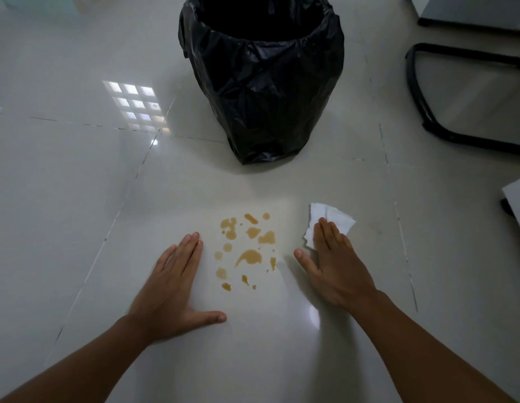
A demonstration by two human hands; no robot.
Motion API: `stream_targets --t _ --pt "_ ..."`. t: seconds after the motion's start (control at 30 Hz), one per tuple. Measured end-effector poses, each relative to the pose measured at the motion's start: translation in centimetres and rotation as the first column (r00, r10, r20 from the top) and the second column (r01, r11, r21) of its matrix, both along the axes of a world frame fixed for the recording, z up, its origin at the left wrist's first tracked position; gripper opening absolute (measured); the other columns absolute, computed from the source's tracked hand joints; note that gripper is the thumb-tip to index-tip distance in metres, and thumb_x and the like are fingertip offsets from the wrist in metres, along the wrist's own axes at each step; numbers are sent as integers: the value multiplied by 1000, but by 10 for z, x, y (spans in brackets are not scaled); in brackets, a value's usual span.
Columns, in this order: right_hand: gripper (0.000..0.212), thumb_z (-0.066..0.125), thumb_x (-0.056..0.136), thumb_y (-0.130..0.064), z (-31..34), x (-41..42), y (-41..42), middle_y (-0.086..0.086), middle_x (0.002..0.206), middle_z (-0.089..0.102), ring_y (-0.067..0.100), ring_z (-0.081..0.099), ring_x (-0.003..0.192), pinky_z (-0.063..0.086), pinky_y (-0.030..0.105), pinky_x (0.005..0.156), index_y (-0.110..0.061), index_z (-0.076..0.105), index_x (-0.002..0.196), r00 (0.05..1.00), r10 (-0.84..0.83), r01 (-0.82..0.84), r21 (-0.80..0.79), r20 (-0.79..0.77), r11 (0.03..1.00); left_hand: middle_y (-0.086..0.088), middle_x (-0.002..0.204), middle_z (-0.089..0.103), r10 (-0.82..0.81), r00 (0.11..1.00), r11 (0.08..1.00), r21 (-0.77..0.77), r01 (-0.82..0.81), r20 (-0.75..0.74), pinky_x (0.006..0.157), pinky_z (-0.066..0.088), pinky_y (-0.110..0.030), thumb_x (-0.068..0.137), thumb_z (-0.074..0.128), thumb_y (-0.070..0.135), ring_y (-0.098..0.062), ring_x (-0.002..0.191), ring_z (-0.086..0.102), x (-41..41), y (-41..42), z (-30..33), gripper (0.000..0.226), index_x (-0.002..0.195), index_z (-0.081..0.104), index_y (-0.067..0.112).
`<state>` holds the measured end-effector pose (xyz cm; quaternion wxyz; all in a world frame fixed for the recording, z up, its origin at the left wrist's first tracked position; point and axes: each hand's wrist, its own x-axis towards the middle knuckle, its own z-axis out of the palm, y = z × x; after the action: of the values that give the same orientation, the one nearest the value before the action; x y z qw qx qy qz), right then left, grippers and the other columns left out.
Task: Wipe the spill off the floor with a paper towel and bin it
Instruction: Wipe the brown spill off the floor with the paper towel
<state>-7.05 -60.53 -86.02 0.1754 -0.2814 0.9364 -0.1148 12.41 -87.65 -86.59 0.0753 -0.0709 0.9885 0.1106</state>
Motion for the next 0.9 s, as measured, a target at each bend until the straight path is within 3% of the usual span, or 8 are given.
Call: stream_targets --t 0.27,0.47,0.63,0.73,0.83,0.9 --pt "86 16 92 -68 -8 8 -14 -2 165 -12 12 -12 150 -5 31 121 -15 -7 156 995 -96 95 -49 -30 994 -14 168 9 -3 1000 1000 -9 3 6 124 9 -43 65 48 98 -26 156 8 3 -2 -2 139 157 14 0" --pt "92 17 91 -70 -1 -7 17 9 165 -6 21 -5 152 2 40 124 -8 -6 155 938 -346 346 10 -18 938 -15 168 11 -2 1000 1000 -9 2 25 123 11 -44 64 49 98 -27 156 9 0 0 -2 140 157 16 -2" --pt "98 24 92 -69 -1 -44 3 19 164 -6 30 -7 151 -3 45 123 3 -3 153 867 -498 497 -29 -16 867 -16 167 12 -13 1000 1000 -23 14 14 123 12 -45 66 48 97 -28 155 11 -1 -1 -3 138 156 18 -3" --pt "101 27 91 -70 -4 -27 -19 20 163 -6 30 -8 151 -5 43 123 5 -1 152 905 -425 424 -63 -7 903 -15 167 12 -17 1000 999 -28 17 8 124 10 -44 66 49 97 -27 155 11 0 0 -3 138 156 17 -2" --pt "99 28 89 -71 -3 16 -29 14 165 -3 24 -6 151 -1 38 123 -2 1 154 954 -300 295 -145 -9 944 -16 167 13 -12 1000 1000 -20 12 15 123 11 -44 66 49 96 -28 155 12 1 -1 -2 137 156 18 -2" --pt "97 24 88 -73 -2 31 -23 9 165 -1 20 -4 152 1 36 123 -7 0 155 952 -305 298 -142 -32 944 -17 167 14 -14 1000 1000 -21 15 17 123 12 -44 67 49 96 -28 155 13 0 0 -2 136 156 19 -2"
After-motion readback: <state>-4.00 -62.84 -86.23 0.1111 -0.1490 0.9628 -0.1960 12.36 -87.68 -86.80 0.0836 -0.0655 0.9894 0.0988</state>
